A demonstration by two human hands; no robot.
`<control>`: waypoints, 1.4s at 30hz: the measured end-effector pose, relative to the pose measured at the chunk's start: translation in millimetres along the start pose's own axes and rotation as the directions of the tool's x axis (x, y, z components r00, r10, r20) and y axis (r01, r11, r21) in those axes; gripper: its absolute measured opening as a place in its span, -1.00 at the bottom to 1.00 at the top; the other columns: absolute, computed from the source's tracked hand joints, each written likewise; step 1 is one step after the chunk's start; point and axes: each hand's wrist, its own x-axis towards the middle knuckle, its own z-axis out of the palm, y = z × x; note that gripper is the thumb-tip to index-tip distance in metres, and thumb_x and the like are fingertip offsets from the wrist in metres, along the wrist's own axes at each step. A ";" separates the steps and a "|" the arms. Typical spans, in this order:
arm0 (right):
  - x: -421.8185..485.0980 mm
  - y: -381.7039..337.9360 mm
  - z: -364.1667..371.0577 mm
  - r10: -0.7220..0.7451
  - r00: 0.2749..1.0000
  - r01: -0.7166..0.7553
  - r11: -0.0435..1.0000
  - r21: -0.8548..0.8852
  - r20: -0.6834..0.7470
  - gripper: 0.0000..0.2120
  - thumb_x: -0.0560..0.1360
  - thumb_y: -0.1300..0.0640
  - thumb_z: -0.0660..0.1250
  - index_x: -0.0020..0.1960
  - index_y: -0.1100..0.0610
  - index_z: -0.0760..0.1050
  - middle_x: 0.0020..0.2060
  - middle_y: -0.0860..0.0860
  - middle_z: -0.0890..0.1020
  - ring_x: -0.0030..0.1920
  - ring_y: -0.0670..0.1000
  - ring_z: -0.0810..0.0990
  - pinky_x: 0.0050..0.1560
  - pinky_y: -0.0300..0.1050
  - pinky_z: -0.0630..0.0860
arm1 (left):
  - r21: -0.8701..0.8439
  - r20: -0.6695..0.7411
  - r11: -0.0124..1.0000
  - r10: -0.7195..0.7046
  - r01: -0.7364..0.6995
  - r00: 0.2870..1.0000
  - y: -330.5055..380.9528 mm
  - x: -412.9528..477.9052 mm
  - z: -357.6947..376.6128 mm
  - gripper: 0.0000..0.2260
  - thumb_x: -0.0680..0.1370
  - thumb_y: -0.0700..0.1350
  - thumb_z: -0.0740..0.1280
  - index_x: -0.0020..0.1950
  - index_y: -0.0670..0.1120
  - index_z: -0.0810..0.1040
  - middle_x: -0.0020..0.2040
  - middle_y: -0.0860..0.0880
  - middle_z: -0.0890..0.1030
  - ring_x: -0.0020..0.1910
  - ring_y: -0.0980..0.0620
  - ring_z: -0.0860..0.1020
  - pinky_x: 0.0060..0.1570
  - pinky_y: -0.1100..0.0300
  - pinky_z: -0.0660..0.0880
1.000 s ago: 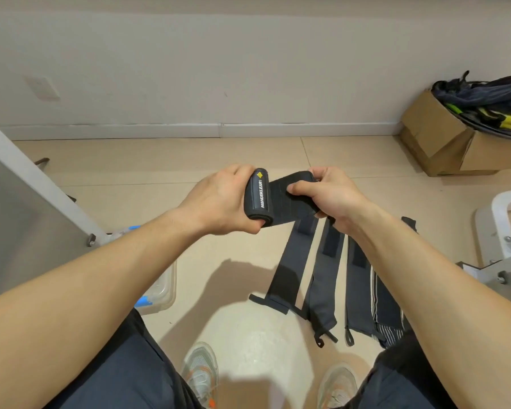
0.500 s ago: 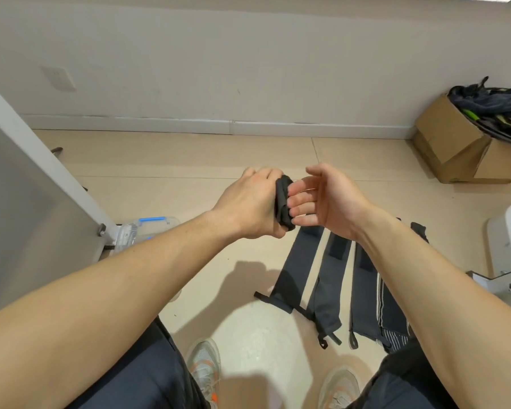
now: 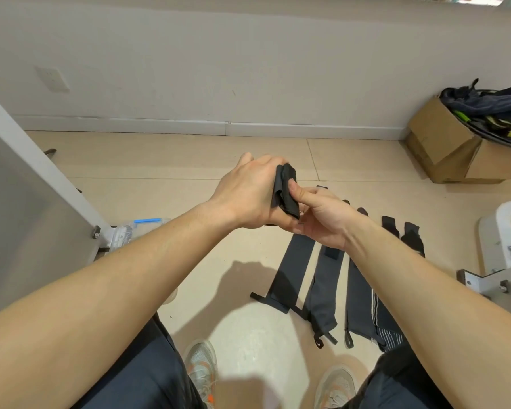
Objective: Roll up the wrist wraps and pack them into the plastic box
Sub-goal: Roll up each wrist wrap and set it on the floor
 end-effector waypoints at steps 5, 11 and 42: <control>3.8 2.6 4.7 -0.032 0.996 0.016 0.980 0.198 0.078 -0.64 0.50 -0.06 0.37 0.12 0.17 0.69 0.17 0.21 0.68 0.19 0.20 0.67 0.21 0.13 0.60 | -0.130 0.023 0.991 -0.008 0.011 1.000 3.5 -2.7 -4.5 -0.10 0.21 0.31 0.61 0.45 0.05 0.38 0.29 0.13 0.50 0.25 -0.05 0.33 0.22 -0.06 0.48; 4.2 -5.4 1.2 -0.140 0.990 0.130 0.949 0.289 0.014 -0.73 0.52 0.03 0.35 0.04 0.14 0.75 0.13 0.18 0.70 0.15 0.13 0.69 0.12 0.01 0.64 | -0.337 -0.091 0.939 0.046 -0.074 0.995 -6.5 -4.1 -9.5 -0.01 0.21 0.29 0.59 0.54 -0.02 0.32 0.42 0.05 0.43 0.42 0.08 0.36 0.38 0.13 0.37; 7.2 -8.4 -6.2 -0.236 0.954 0.271 0.944 0.187 -0.186 -0.56 0.40 0.10 0.48 0.23 0.24 0.59 0.04 0.10 0.74 0.05 0.08 0.72 0.15 0.05 0.64 | -0.870 -0.104 0.476 -0.432 0.128 0.896 -17.5 8.3 -9.6 -0.72 0.50 -0.25 0.52 0.14 -0.03 0.58 -0.07 -0.11 0.70 -0.16 0.03 0.69 -0.16 0.25 0.62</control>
